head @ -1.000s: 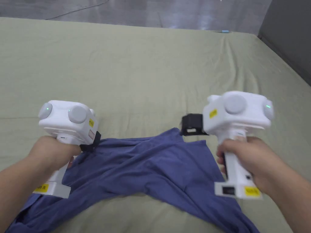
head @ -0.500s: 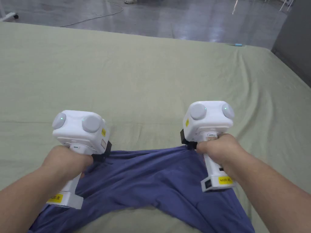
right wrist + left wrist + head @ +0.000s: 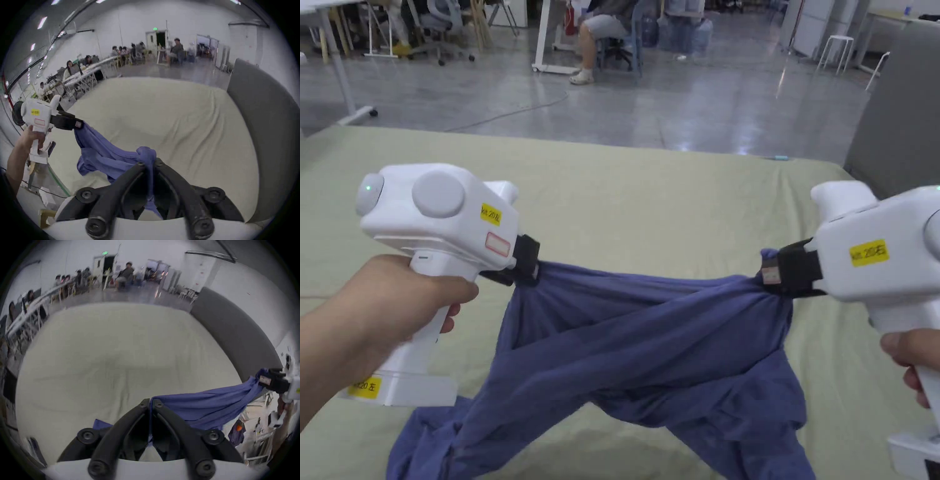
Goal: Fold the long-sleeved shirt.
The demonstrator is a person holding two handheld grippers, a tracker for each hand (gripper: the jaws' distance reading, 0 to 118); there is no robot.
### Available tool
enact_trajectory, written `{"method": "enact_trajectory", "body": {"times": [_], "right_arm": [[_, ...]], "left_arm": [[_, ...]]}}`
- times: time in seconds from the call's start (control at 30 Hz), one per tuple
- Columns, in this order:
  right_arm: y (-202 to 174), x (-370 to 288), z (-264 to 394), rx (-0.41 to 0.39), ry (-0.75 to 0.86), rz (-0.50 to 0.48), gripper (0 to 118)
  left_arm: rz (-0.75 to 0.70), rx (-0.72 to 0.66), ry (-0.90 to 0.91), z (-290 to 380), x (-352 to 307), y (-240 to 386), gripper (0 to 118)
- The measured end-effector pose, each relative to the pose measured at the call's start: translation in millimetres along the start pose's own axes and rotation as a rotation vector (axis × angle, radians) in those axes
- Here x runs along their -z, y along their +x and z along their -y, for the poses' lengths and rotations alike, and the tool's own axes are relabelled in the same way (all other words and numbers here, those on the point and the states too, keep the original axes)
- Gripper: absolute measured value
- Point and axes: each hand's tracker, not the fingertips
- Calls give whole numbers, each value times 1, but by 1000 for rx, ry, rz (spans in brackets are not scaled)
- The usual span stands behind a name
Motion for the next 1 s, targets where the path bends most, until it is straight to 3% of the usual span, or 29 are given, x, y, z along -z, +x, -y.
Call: {"method": "enact_trajectory", "body": {"times": [0.07, 0.23, 0.4, 0.5, 0.57, 0.63, 0.77, 1.0], "right_arm": [[-5, -27, -20, -25, 42, 14, 1], [-10, -76, -77, -96, 140, 151, 1], [-6, -100, -141, -64, 176, 195, 1], [-8, -103, -192, -102, 213, 249, 1], [-7, -102, -232, -83, 229, 317, 1], [-3, -101, -267, -33, 233, 308, 1], [-5, -101, -320, -40, 269, 368, 1], [-3, -94, -358, -17, 326, 399, 1]], "left_arm": [[20, 36, 49, -10, -33, 17, 0], [19, 50, 179, -56, -99, 39, 0], [5, -8, 246, -118, -136, 41, 0], [-14, -10, 279, -160, -146, 45, 0], [-42, 4, 307, -191, -148, 48, 0], [-52, -30, 324, -232, -150, 42, 0], [-122, -23, 421, -278, -155, 47, 0], [-136, -50, 478, -318, -158, 43, 0]]}}
